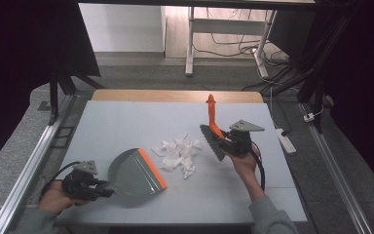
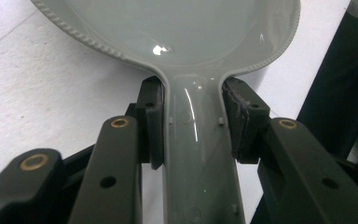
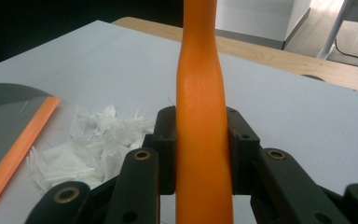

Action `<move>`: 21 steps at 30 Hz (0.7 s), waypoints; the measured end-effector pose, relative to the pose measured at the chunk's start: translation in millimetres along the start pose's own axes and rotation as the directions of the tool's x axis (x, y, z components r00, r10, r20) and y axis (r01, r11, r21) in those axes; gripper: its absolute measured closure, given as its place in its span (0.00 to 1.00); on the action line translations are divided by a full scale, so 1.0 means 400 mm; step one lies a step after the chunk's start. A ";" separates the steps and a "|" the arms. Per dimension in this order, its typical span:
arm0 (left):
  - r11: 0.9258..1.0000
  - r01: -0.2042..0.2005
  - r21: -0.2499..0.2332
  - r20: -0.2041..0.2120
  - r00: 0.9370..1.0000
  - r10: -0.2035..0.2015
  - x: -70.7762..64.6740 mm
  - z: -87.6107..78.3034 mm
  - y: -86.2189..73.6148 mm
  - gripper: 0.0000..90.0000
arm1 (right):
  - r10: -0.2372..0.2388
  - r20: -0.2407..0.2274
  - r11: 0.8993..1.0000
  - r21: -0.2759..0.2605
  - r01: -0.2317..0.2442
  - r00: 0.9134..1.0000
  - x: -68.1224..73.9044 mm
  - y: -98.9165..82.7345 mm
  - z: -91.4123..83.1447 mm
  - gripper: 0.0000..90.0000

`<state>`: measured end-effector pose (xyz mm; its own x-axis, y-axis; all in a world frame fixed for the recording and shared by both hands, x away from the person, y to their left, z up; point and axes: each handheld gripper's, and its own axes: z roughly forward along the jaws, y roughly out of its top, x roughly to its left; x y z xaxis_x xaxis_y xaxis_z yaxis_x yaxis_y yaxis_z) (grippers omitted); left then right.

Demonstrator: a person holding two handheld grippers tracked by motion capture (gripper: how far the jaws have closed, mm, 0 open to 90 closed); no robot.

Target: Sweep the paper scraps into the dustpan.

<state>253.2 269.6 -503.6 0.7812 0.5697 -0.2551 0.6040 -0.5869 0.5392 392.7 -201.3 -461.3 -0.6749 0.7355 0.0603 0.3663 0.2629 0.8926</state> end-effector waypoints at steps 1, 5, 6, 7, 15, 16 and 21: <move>1.000 0.001 0.001 -0.001 1.000 -0.001 0.000 0.002 0.001 0.68 | 0.000 0.001 1.000 0.006 0.000 1.000 0.000 0.000 0.003 0.77; 1.000 0.010 0.005 0.006 1.000 -0.010 0.006 0.009 0.002 0.68 | 0.001 0.004 1.000 0.020 -0.001 1.000 0.000 -0.002 0.018 0.77; 1.000 0.011 0.007 0.007 1.000 -0.011 0.007 0.011 0.003 0.68 | 0.001 0.009 1.000 0.026 -0.001 1.000 0.001 -0.003 0.022 0.77; 1.000 0.011 0.007 0.008 1.000 -0.011 0.008 0.011 0.005 0.68 | 0.001 0.009 1.000 0.029 -0.001 1.000 0.002 -0.003 0.027 0.77; 1.000 0.023 0.010 0.032 0.999 -0.023 0.022 0.022 0.019 0.68 | -0.002 0.024 0.998 0.061 0.001 1.000 0.003 0.003 0.070 0.77; 1.000 0.022 0.011 0.032 0.999 -0.022 0.023 0.023 0.020 0.68 | -0.001 0.030 0.997 0.071 -0.001 1.000 0.002 0.003 0.078 0.77; 1.000 0.018 0.013 0.045 0.999 -0.019 0.030 0.028 0.024 0.68 | 0.006 0.076 0.995 0.100 -0.014 0.997 -0.012 0.018 0.106 0.77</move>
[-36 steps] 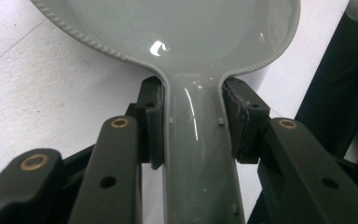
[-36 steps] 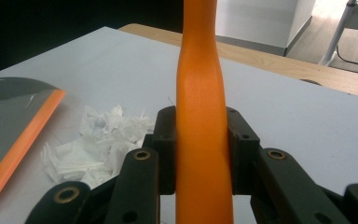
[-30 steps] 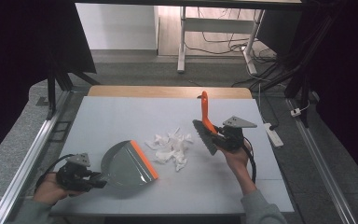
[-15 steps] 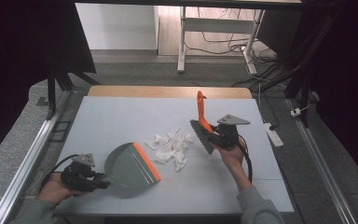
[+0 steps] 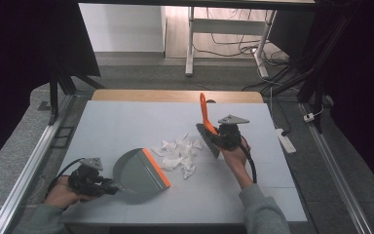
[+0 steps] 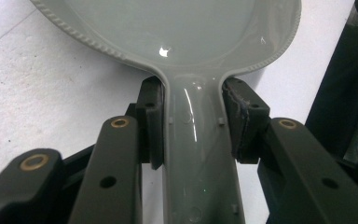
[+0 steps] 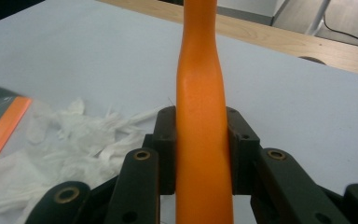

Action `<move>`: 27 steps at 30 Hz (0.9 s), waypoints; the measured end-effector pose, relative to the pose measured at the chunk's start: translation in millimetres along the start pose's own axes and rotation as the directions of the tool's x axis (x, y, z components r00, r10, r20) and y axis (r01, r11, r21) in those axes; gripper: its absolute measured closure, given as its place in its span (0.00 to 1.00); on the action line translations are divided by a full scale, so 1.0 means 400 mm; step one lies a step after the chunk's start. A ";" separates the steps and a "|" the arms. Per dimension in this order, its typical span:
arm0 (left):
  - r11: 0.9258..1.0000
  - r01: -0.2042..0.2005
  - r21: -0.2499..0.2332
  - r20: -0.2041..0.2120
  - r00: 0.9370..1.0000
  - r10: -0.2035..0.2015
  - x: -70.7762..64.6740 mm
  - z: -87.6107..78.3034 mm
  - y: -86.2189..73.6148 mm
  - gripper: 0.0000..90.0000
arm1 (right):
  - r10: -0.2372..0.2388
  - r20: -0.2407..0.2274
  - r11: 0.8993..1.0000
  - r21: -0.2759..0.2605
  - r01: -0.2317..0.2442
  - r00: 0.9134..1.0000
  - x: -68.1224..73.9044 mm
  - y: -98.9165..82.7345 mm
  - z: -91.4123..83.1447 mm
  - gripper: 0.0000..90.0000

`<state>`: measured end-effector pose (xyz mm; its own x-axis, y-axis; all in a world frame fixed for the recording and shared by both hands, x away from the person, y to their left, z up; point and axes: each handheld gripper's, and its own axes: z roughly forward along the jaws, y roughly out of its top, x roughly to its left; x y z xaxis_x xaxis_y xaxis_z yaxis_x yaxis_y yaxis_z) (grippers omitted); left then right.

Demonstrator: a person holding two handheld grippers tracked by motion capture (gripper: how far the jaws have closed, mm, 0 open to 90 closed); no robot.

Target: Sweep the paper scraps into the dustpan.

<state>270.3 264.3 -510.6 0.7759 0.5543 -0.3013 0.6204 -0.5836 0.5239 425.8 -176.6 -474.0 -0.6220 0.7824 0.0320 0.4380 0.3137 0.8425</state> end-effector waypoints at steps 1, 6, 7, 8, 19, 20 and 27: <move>1.000 -0.002 0.001 0.001 1.000 0.002 0.000 0.000 0.000 0.68 | 0.010 0.007 1.000 0.002 -0.010 1.000 -0.004 0.005 0.004 0.77; 1.000 -0.005 0.004 0.002 1.000 0.005 0.000 0.001 0.001 0.68 | 0.033 0.020 0.999 0.025 -0.033 0.999 -0.006 0.031 0.030 0.77; 1.000 -0.006 0.004 0.002 1.000 0.006 0.000 0.002 0.001 0.68 | 0.027 0.022 0.999 0.031 -0.028 0.999 -0.002 0.035 0.036 0.77; 1.000 -0.005 0.003 0.001 1.000 0.005 -0.001 0.002 0.001 0.68 | 0.023 0.023 0.999 0.031 -0.023 0.999 0.002 0.038 0.042 0.77; 1.000 -0.008 0.003 0.004 1.000 0.008 -0.007 0.009 0.008 0.68 | 0.013 0.028 0.998 0.066 -0.015 1.000 0.021 0.044 0.086 0.77; 1.000 -0.008 0.003 0.004 1.000 0.008 -0.007 0.009 0.008 0.68 | 0.016 0.026 0.998 0.066 -0.017 1.000 0.022 0.046 0.090 0.77; 1.000 -0.011 0.004 0.008 1.000 0.011 -0.010 0.014 0.012 0.68 | -0.006 0.006 0.995 0.101 0.005 1.000 0.049 0.058 0.119 0.77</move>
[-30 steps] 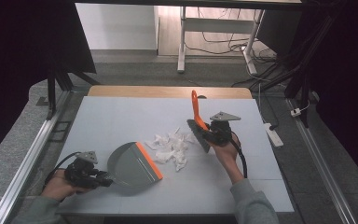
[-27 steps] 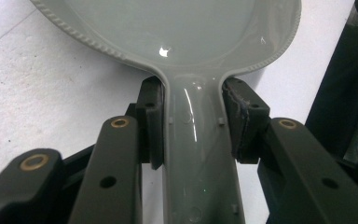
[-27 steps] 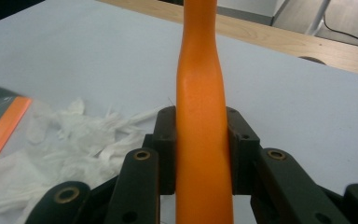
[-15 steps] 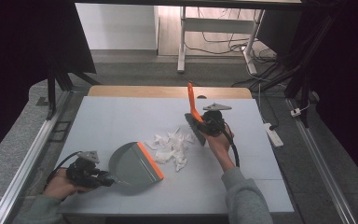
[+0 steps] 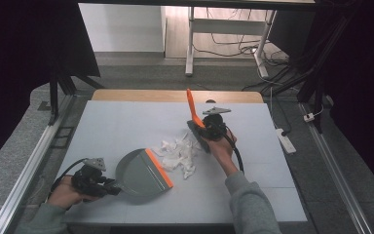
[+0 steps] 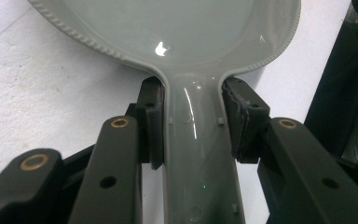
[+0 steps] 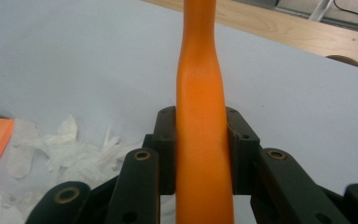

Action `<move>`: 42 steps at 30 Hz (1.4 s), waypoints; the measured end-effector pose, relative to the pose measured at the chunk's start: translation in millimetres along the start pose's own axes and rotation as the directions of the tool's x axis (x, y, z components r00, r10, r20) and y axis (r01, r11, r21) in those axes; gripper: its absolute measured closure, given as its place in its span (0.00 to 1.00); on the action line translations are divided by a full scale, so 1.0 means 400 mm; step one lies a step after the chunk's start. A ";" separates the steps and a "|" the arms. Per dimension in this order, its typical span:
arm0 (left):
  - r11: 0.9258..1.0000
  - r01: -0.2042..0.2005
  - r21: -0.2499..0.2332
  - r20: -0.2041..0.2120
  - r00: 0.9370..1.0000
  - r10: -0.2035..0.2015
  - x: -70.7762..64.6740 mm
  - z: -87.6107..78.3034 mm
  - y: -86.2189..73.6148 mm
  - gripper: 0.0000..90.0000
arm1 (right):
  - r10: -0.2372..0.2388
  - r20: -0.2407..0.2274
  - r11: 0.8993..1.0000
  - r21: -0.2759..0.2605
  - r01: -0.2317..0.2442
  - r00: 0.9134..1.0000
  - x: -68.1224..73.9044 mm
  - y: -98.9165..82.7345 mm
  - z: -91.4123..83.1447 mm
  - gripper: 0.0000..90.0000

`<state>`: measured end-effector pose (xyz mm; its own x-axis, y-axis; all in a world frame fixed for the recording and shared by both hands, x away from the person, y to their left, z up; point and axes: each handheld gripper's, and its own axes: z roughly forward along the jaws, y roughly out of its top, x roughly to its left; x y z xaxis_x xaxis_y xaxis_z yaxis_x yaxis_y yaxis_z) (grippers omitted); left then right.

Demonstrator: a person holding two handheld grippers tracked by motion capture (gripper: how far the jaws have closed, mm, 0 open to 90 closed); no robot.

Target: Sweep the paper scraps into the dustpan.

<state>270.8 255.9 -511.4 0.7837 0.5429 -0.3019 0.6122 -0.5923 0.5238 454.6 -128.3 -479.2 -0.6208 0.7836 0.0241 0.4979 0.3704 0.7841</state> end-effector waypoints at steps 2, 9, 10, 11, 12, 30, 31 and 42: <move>1.000 0.001 -0.002 0.000 1.000 -0.001 0.001 0.000 0.000 0.68 | -0.009 -0.007 1.000 0.007 0.009 1.000 0.011 0.003 0.007 0.77; 1.000 -0.002 0.000 0.001 1.000 0.002 0.002 0.002 0.002 0.68 | -0.037 -0.034 0.999 0.025 0.038 0.999 0.052 0.009 0.028 0.77; 1.000 -0.002 -0.001 0.001 1.000 0.002 0.001 0.003 0.002 0.68 | -0.040 -0.036 0.999 0.030 0.041 0.999 0.057 0.010 0.030 0.77; 1.000 -0.001 -0.001 0.001 1.000 0.001 0.001 0.003 0.003 0.68 | -0.047 -0.040 0.998 0.039 0.048 0.998 0.063 0.011 0.032 0.77; 1.000 -0.002 -0.001 0.001 1.000 0.002 0.000 0.003 0.003 0.68 | -0.056 -0.040 0.997 0.043 0.058 0.998 0.070 0.012 0.034 0.77; 1.000 -0.001 -0.001 0.002 1.000 0.001 -0.002 0.008 0.006 0.68 | -0.114 -0.192 0.991 0.051 0.126 0.975 0.227 0.016 0.054 0.77; 1.000 -0.001 -0.001 0.003 1.000 0.001 -0.003 0.008 0.006 0.68 | -0.123 -0.204 0.990 0.048 0.135 0.971 0.240 0.016 0.055 0.77; 1.000 0.000 -0.002 0.001 1.000 0.000 -0.003 0.010 0.006 0.68 | -0.170 -0.327 0.985 -0.020 0.173 0.930 0.321 0.027 0.021 0.77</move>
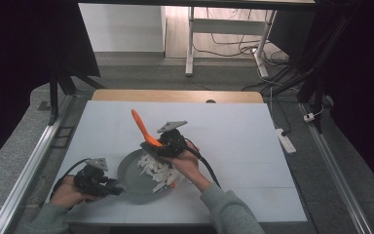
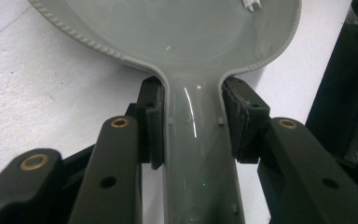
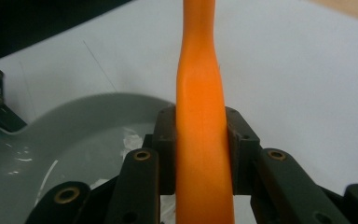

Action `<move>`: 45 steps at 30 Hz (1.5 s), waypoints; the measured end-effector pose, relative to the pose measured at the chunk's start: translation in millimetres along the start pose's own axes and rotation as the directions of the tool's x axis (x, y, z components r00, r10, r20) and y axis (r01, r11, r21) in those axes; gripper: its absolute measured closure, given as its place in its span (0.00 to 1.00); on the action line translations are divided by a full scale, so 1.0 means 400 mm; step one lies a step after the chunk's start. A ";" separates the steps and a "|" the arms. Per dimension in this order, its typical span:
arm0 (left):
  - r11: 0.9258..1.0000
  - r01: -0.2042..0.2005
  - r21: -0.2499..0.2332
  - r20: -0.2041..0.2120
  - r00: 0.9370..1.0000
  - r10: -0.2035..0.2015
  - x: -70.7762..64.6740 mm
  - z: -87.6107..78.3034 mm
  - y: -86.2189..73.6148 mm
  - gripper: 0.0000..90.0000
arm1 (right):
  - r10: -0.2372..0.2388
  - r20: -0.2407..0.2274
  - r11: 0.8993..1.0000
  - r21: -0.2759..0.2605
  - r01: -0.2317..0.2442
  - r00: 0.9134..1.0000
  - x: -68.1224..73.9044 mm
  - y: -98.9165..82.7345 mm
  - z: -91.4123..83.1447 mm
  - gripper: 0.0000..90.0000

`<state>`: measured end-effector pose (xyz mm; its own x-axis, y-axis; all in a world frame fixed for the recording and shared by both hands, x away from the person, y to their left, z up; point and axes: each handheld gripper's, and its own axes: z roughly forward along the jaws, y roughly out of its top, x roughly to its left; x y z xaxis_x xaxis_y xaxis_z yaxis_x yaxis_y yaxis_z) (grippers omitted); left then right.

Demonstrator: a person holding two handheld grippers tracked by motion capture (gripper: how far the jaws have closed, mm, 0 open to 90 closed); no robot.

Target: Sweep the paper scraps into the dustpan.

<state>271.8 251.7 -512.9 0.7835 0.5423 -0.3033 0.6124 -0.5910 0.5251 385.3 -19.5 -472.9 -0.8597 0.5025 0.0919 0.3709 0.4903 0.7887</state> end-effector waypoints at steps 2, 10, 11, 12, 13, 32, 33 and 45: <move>1.000 0.000 0.000 0.000 1.000 0.000 0.000 0.000 0.000 0.68 | 0.005 0.016 0.999 -0.037 -0.005 1.000 -0.011 0.011 -0.024 0.77; 1.000 0.001 0.000 0.003 1.000 -0.001 0.001 0.000 0.000 0.68 | 0.064 0.149 0.994 -0.092 -0.050 0.987 -0.111 0.022 -0.085 0.77; 1.000 0.001 -0.001 0.003 1.000 -0.001 0.001 0.000 0.000 0.68 | 0.073 0.159 0.994 -0.090 -0.059 0.984 -0.124 0.019 -0.086 0.77; 1.000 0.001 -0.002 0.003 1.000 -0.001 0.001 -0.001 0.000 0.68 | 0.083 0.172 0.994 -0.086 -0.069 0.982 -0.136 0.016 -0.086 0.77; 1.000 0.002 -0.002 0.003 1.000 -0.002 0.001 -0.001 0.000 0.68 | 0.091 0.182 0.994 -0.083 -0.077 0.979 -0.148 0.012 -0.084 0.77; 1.000 0.000 -0.002 0.001 1.000 0.000 0.000 0.001 0.001 0.68 | 0.092 0.284 0.989 0.083 -0.120 0.954 -0.239 -0.005 0.004 0.77; 1.000 0.000 -0.002 0.001 1.000 0.000 0.000 0.000 0.001 0.68 | 0.088 0.279 0.989 0.093 -0.118 0.956 -0.234 -0.002 0.009 0.77; 1.000 0.001 -0.002 0.000 1.000 -0.001 0.000 0.002 0.002 0.68 | 0.034 0.092 0.989 0.142 -0.047 0.995 -0.119 0.001 0.024 0.77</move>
<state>272.2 250.7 -513.2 0.7830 0.5431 -0.3033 0.6128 -0.5895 0.5262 429.8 -36.3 -482.7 -0.8105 0.5823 0.0626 0.4572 0.5623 0.6891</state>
